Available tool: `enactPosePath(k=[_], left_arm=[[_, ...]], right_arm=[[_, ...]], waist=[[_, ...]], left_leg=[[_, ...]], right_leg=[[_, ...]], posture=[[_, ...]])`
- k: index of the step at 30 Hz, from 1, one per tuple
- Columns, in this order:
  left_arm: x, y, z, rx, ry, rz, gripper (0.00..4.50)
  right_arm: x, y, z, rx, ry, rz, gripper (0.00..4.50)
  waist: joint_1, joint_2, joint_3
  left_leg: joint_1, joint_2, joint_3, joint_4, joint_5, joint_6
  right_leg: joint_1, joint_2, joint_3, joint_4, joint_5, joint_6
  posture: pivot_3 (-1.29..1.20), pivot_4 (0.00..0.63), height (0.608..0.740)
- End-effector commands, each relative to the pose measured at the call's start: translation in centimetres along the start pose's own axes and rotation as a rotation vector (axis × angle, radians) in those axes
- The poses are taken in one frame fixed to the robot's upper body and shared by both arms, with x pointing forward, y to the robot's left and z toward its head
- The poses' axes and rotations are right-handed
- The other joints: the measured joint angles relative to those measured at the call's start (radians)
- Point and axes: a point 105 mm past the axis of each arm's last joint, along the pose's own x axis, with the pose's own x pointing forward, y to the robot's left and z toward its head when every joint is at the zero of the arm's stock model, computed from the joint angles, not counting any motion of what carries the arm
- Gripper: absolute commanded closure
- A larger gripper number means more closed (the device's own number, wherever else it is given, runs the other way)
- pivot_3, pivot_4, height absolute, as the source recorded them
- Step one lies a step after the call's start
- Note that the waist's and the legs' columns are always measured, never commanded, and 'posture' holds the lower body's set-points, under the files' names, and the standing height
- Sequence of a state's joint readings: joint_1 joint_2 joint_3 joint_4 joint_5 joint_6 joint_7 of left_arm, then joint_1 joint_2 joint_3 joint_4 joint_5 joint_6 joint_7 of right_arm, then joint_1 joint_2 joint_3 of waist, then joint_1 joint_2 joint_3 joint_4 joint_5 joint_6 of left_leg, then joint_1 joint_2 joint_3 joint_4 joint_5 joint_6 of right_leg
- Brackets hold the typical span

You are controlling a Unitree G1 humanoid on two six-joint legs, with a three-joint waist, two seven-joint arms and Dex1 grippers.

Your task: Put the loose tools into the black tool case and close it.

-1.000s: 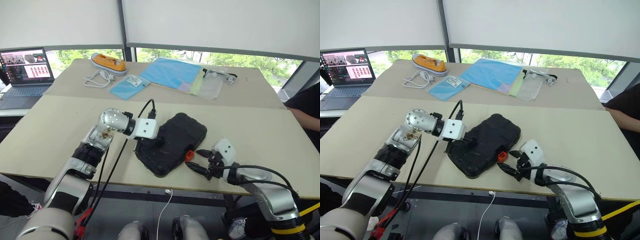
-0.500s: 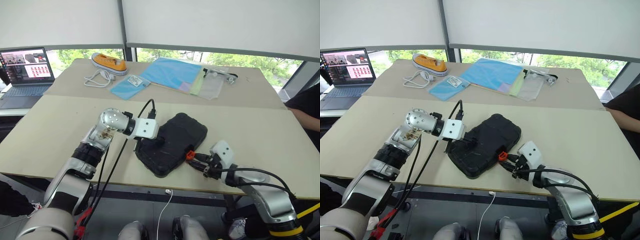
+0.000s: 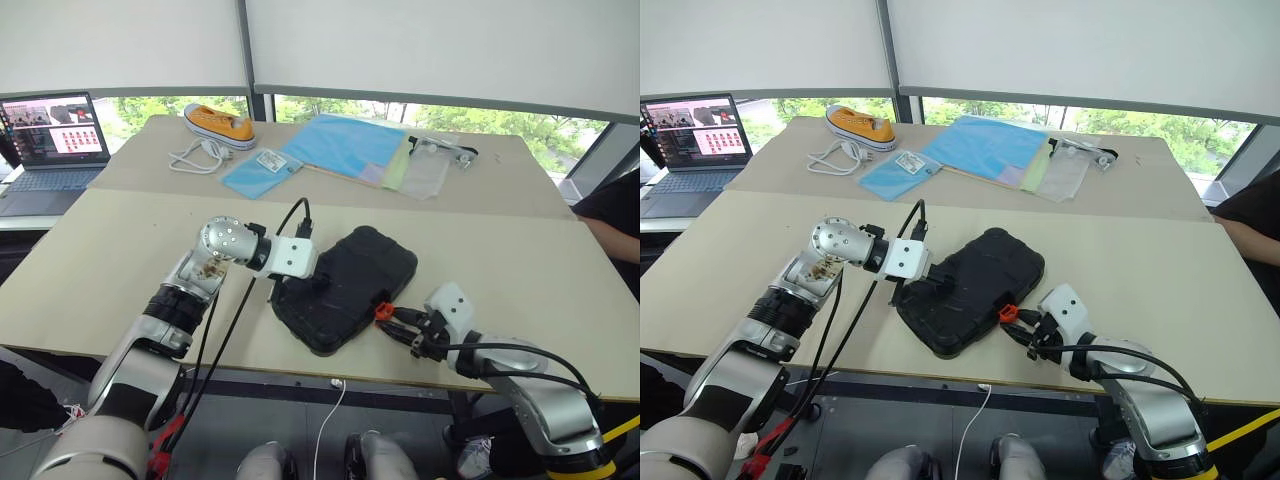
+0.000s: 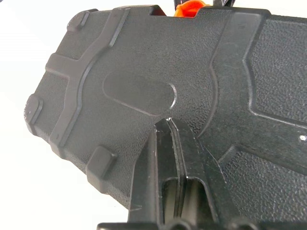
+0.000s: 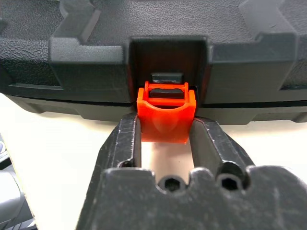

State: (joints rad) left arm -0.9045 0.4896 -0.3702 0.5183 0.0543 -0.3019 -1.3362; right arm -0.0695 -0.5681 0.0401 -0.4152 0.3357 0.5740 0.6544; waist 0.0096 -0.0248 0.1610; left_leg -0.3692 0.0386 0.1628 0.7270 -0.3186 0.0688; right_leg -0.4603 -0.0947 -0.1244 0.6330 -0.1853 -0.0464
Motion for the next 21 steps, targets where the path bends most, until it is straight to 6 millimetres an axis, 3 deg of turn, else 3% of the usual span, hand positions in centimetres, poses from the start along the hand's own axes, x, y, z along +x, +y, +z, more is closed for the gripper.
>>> enactPosePath(k=[1, 2, 5, 7, 8, 11, 15, 21], left_arm=[[0.5, -2.1, -2.5, -0.071, 0.093, -0.087, 4.5], [0.5, -2.1, -2.5, -0.071, 0.094, -0.086, 4.5], [0.5, -2.2, -2.5, -0.071, 0.095, -0.086, 4.5], [0.5, -2.2, -2.6, -0.071, 0.095, -0.084, 4.5], [0.5, -2.2, -2.6, -0.071, 0.095, -0.083, 4.5], [0.6, -2.1, -2.5, -0.07, 0.093, -0.083, 4.5], [0.8, -2.1, -2.4, -0.069, 0.09, -0.084, 4.5], [0.8, -2.2, -2.4, -0.067, 0.088, -0.09, 4.5]], right_arm=[[-0.6, -0.4, 1.6, -0.072, -0.03, -0.024, 1.35], [-0.9, -0.5, 1.6, -0.075, -0.026, -0.024, 1.06], [-1.9, -0.5, 1.0, -0.065, 0.001, -0.006, 1.22], [-2.2, -0.4, 0.6, -0.065, 0.016, 0.007, 1.66], [-2.2, -0.3, 0.4, -0.066, 0.023, 0.012, 2.19], [-1.7, -0.3, -0.3, -0.07, 0.044, 0.013, 2.98], [-0.4, -0.2, -0.6, -0.095, 0.06, 0.03, 4.42], [1.3, -0.3, 0.3, -0.148, 0.045, 0.036, 4.42]], waist=[[0.0, 0.0, 0.0], [0.0, 0.0, 0.0], [0.001, 0.0, 0.0], [0.0, 0.0, 0.0], [0.0, 0.0, 0.0], [-0.001, 0.0, 0.0], [-0.001, 0.0, 0.0], [0.0, 0.0, 0.0]], left_leg=[[0.0, 0.0, 0.0, 0.0, 0.0, 0.0], [0.0, 0.0, 0.0, 0.0, 0.0, 0.0], [0.0, 0.0, 0.0, 0.0, 0.0, 0.0], [0.0, 0.0, 0.0, 0.0, 0.0, 0.001], [0.0, 0.0, 0.0, 0.0, 0.0, 0.001], [0.0, 0.0, 0.0, 0.0, -0.001, 0.001], [0.0, 0.0, 0.0, 0.0, -0.003, 0.005], [0.0, 0.0, 0.0, 0.0, -0.001, 0.002]], right_leg=[[0.0, 0.0, 0.0, 0.0, 0.0, 0.0], [0.0, 0.0, 0.0, 0.0, 0.0, 0.0], [0.0, 0.0, 0.0, -0.001, 0.0, 0.0], [0.0, 0.0, 0.0, -0.001, 0.0, 0.0], [0.0, 0.0, 0.0, -0.001, 0.0, 0.0], [0.0, 0.0, 0.0, -0.001, 0.0, 0.001], [0.0, 0.0, 0.0, -0.001, 0.001, 0.001], [0.0, 0.0, 0.0, -0.001, 0.001, 0.001]], posture=[[0.0, 0.15, 0.718], [0.0, 0.15, 0.718], [0.0, 0.15, 0.718], [0.0, 0.15, 0.718], [0.0, 0.15, 0.718], [0.0, 0.15, 0.718], [0.0, 0.15, 0.718], [0.0, 0.15, 0.718]])
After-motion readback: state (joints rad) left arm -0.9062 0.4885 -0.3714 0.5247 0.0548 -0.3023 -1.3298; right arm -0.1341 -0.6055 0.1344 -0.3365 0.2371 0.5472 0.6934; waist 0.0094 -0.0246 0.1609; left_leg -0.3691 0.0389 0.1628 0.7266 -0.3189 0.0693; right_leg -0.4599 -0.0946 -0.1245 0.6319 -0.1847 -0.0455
